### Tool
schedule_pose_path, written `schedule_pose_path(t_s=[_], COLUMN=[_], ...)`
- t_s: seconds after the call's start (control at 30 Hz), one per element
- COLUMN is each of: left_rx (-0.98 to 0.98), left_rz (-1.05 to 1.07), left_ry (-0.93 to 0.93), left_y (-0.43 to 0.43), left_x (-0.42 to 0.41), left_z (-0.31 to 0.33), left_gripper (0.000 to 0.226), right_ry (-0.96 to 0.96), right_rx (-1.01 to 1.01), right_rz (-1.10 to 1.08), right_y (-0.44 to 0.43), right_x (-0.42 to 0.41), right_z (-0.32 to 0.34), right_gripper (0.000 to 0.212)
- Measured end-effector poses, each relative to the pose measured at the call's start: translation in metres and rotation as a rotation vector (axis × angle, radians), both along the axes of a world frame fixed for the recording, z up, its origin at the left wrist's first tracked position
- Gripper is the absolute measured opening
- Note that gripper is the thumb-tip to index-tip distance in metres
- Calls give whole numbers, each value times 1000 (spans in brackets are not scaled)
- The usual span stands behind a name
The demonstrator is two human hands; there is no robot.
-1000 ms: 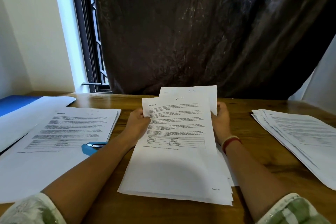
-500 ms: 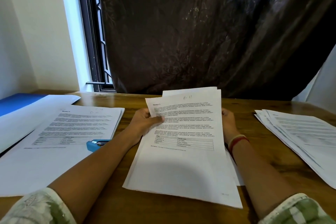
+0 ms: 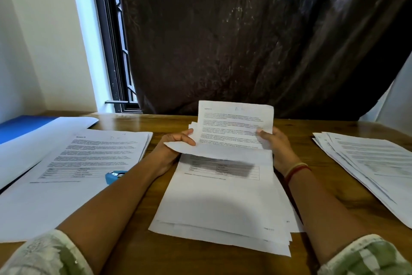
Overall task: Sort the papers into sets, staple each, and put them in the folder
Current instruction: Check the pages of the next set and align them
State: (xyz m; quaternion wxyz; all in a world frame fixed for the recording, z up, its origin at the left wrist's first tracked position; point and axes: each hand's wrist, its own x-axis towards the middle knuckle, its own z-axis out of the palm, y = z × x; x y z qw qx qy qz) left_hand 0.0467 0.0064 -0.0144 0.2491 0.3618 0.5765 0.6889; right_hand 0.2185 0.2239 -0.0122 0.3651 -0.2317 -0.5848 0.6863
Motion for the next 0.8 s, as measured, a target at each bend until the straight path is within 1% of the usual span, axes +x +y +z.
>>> schedule_pose_path(t_s=[0.1,0.2,0.27,0.37,0.43,0.47,0.5,0.53,0.57,0.6,0.63,0.7,0.73,0.77,0.8], left_rx=[6,36,49,66,61,60,67,84,104,118,122,108,95,86,85], left_rz=[-76,-135,-131,-52,-23,-17,0,16,18,12,5,9,8,2,-9], left_ry=[-87,-126,-114,-159,-148,-123,-89,-54,-30,-14,-12,-11,2,19,35], left_y=[1,3,2,-1,-2,-2,-2,-2,-2,-2,-2,-2,-2,-2,-2], left_x=[-2,-5,-5,0,3,4,4,4,4,5,5,3,2,2,1], left_z=[2,0,-1,2,4,5,5,4,2,2,2,3,3,3,4], left_gripper=[14,34,39,18,12,11,15,26,36,43,46,50,51,53,54], right_ry=[12,49,75,11,-34,-19,18,60,82,75,31,-71,-107,-134,-138], right_rx=[-100,-165,-177,-106,-73,-85,-105,-139,-184,-225,-222,-98,-5,94,145], right_rz=[125,222,285,333,341,346,355,358,339,322,280,184,152,137,131], right_y=[0,-4,-8,-14,-16,-17,-15,-13,-11,-11,-11,-12,-12,-9,-8], right_x=[3,7,10,13,12,11,10,8,7,7,6,6,7,6,5], right_z=[2,6,9,12,12,11,10,9,9,10,10,10,10,7,4], right_gripper=[30,33,30,33,39,41,45,52,61,65,61,30,25,35,46])
